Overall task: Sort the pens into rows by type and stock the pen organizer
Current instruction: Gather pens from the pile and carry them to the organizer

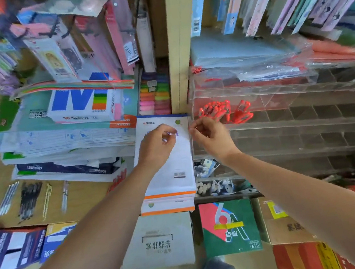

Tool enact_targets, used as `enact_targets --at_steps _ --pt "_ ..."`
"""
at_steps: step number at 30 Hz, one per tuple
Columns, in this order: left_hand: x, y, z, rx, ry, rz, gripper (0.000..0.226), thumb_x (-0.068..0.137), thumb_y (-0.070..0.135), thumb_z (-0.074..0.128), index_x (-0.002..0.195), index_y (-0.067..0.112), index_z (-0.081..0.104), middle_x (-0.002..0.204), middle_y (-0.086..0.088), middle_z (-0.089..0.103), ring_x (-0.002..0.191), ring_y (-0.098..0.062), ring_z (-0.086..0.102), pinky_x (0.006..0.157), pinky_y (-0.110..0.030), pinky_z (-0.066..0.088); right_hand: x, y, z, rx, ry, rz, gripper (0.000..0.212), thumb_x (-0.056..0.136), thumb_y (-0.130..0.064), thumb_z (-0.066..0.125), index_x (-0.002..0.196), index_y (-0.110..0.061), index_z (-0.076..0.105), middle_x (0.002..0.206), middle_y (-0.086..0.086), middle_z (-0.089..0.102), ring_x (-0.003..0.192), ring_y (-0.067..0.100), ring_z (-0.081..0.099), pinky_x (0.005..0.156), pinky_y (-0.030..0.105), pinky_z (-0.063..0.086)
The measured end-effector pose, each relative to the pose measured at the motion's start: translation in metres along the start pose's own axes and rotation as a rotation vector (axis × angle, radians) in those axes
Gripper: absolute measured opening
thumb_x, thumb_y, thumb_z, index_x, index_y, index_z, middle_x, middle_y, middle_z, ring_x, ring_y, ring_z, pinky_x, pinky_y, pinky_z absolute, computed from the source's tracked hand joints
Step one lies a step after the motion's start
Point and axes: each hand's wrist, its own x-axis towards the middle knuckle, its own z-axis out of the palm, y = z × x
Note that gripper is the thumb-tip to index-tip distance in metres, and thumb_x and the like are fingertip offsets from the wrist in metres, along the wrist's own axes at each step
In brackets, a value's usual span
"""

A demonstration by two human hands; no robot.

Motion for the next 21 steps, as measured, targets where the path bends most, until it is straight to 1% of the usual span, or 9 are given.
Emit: enact_targets --at_steps 2,3,7,9,12,14,16,18,21 --pt "-0.007 -0.033 -0.032 0.036 0.030 -0.056 0.010 0.088 0.020 0.062 0.093 0.029 0.063 0.089 0.005 0.069 0.083 -0.020 0.066 0.079 -0.042 0.055 -0.001 -0.012 0.045 0.013 -0.069 0.019 0.012 0.092 -0.015 0.059 0.083 -0.024 0.060 0.072 0.007 0.058 0.062 0.020 0.052 0.057 0.040 0.048" --pt "-0.010 -0.053 -0.048 0.071 0.028 -0.086 0.009 0.088 0.021 0.061 0.096 0.025 0.064 0.093 0.004 0.069 0.085 -0.020 0.066 0.081 -0.040 0.054 0.000 -0.016 0.069 0.012 -0.092 0.032 0.011 0.091 -0.015 0.060 0.084 -0.022 0.061 0.073 0.007 0.058 0.061 0.021 0.052 0.056 0.040 0.048" --pt "-0.022 -0.145 -0.107 0.277 -0.083 -0.227 0.016 0.091 0.031 0.056 0.102 0.022 0.064 0.101 0.003 0.070 0.094 -0.020 0.064 0.082 -0.033 0.050 0.000 -0.022 0.177 -0.006 -0.152 0.095 0.008 0.090 -0.008 0.059 0.093 -0.014 0.062 0.072 0.002 0.058 0.055 0.015 0.053 0.050 0.018 0.043" --pt "-0.028 -0.193 -0.129 0.312 -0.147 -0.308 0.017 0.091 0.032 0.056 0.102 0.022 0.063 0.100 0.001 0.070 0.097 -0.022 0.064 0.082 -0.033 0.049 0.000 -0.016 0.231 -0.042 -0.190 0.148 0.010 0.090 -0.008 0.059 0.098 -0.011 0.063 0.069 -0.004 0.057 0.052 0.004 0.052 0.052 0.013 0.041" --pt "-0.036 -0.256 -0.151 0.338 -0.236 -0.367 0.017 0.091 0.024 0.055 0.105 0.019 0.063 0.104 0.001 0.066 0.100 -0.022 0.062 0.080 -0.030 0.046 0.001 0.005 0.304 -0.100 -0.213 0.267 0.013 0.089 -0.013 0.061 0.101 -0.010 0.065 0.072 -0.007 0.059 0.052 -0.004 0.053 0.054 0.010 0.040" --pt "-0.039 -0.294 -0.156 0.329 -0.286 -0.385 0.020 0.090 0.021 0.056 0.108 0.015 0.062 0.112 -0.001 0.065 0.104 -0.023 0.061 0.085 -0.031 0.047 0.002 0.025 0.341 -0.126 -0.216 0.380 0.014 0.091 -0.017 0.060 0.102 -0.012 0.065 0.075 -0.006 0.060 0.059 0.002 0.056 0.061 0.020 0.047" --pt "-0.041 -0.329 -0.152 0.309 -0.315 -0.400 0.021 0.090 0.021 0.058 0.108 0.012 0.062 0.114 -0.005 0.065 0.105 -0.024 0.060 0.087 -0.034 0.047 0.002 0.048 0.368 -0.177 -0.215 0.480 0.016 0.092 -0.018 0.057 0.105 -0.011 0.064 0.082 0.000 0.063 0.071 0.018 0.061 0.070 0.031 0.052" --pt "-0.042 -0.358 -0.142 0.304 -0.336 -0.425 0.022 0.091 0.023 0.056 0.110 0.012 0.061 0.114 -0.005 0.064 0.105 -0.023 0.059 0.086 -0.035 0.047 0.003 0.073 0.386 -0.211 -0.191 0.554 0.018 0.092 -0.017 0.054 0.106 -0.011 0.063 0.086 0.004 0.065 0.074 0.025 0.063 0.073 0.036 0.054" --pt "-0.038 -0.394 -0.118 0.293 -0.354 -0.431 0.023 0.092 0.026 0.055 0.112 0.015 0.058 0.114 -0.002 0.063 0.102 -0.021 0.059 0.084 -0.033 0.047 0.007 0.112 0.403 -0.228 -0.142 0.668 0.009 0.091 -0.019 0.054 0.097 -0.014 0.060 0.091 0.004 0.062 0.082 0.029 0.065 0.077 0.042 0.056"
